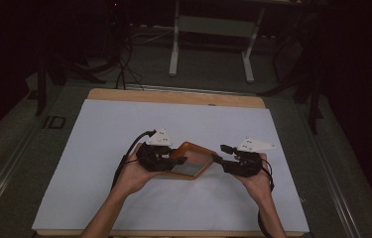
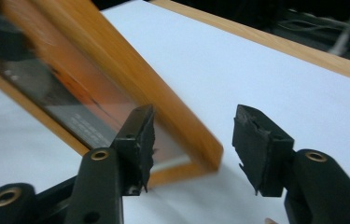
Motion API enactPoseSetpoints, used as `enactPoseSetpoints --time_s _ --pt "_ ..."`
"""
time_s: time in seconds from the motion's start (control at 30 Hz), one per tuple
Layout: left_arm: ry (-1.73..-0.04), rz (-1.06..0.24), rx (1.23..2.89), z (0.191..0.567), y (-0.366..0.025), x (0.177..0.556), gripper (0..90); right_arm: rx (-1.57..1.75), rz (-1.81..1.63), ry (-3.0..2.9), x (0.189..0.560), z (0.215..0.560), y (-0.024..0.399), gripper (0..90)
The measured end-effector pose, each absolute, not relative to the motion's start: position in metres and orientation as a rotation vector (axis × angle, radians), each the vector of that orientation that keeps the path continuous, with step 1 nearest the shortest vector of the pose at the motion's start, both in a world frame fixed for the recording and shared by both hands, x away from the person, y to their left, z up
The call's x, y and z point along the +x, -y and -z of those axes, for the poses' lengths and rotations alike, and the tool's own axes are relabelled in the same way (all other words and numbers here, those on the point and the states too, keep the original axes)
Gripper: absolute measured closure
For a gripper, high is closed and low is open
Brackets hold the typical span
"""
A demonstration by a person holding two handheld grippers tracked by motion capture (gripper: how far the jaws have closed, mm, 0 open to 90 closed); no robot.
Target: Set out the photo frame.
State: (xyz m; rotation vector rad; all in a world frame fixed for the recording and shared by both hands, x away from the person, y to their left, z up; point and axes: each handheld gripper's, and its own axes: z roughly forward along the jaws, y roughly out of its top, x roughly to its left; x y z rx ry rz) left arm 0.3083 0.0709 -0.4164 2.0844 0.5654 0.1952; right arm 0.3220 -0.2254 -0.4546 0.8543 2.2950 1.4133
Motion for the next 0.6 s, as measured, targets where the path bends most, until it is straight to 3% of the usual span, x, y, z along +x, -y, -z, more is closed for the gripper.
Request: enactPoseSetpoints --time_s 0.3,0.6 --pt "-0.473 -0.209 2.061 0.417 -0.057 0.309 68.0 0.665 -1.457 -2.36 0.316 0.447 0.209 34.8" --pt "-0.421 -0.188 2.079 0.416 -0.052 0.31 67.6 0.61 -1.476 -2.378 0.314 0.445 0.204 33.8"
